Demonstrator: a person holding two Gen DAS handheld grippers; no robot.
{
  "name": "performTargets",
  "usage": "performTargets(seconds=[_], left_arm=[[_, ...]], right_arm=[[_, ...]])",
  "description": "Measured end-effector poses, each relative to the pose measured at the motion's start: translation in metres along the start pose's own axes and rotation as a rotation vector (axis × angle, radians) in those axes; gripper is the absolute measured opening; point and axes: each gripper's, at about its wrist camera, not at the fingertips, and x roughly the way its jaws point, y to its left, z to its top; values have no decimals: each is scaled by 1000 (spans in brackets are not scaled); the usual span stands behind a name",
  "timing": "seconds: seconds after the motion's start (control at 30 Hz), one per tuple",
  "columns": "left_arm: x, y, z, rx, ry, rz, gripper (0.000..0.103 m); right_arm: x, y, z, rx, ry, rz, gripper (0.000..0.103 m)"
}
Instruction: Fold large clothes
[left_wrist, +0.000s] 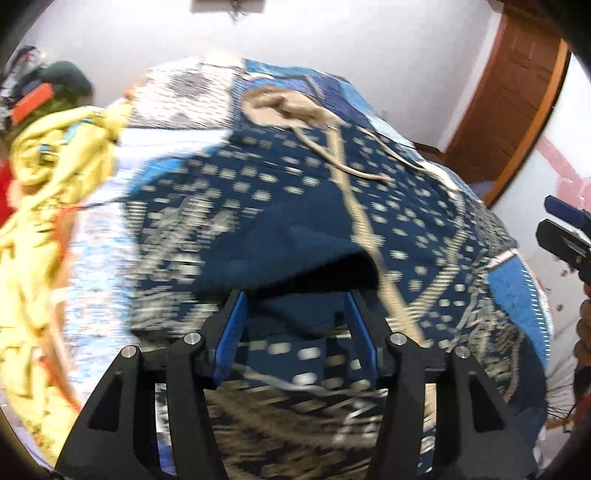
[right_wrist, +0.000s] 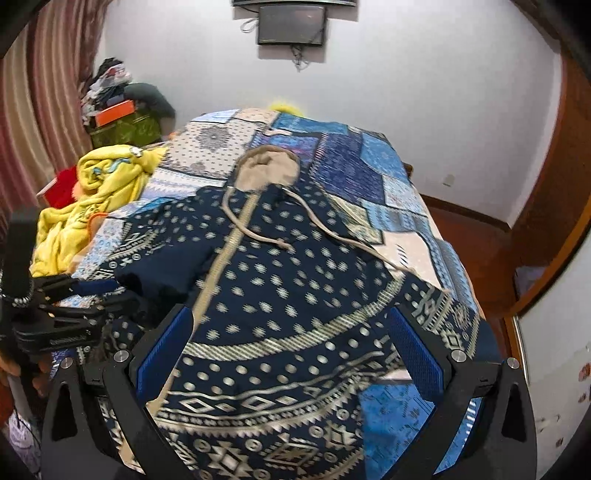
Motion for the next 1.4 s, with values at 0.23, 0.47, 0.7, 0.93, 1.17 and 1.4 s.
performTargets(seconds=[0.23, 0.47, 0.7, 0.93, 1.17, 1.4], left_arm=[[-20, 59, -11, -66, -15, 118, 54], [-30, 99, -26, -141, -22, 153, 54], [-27, 119, -39, -173, -9, 150, 54], [-22, 136, -47, -227, -5, 137, 54], [-17, 148, -52, -264, 8, 135, 54], [-15, 153, -54, -282, 12, 143, 54]], right_arm=[[11, 58, 18, -129, -13, 64, 103], [57, 118, 25, -253, 83, 169, 103], [108, 162, 20, -355, 223, 205, 102], [150, 195, 16, -469, 287, 177, 102], [181, 204, 13, -528, 313, 84, 82], [185, 197, 21, -488, 274, 60, 43]])
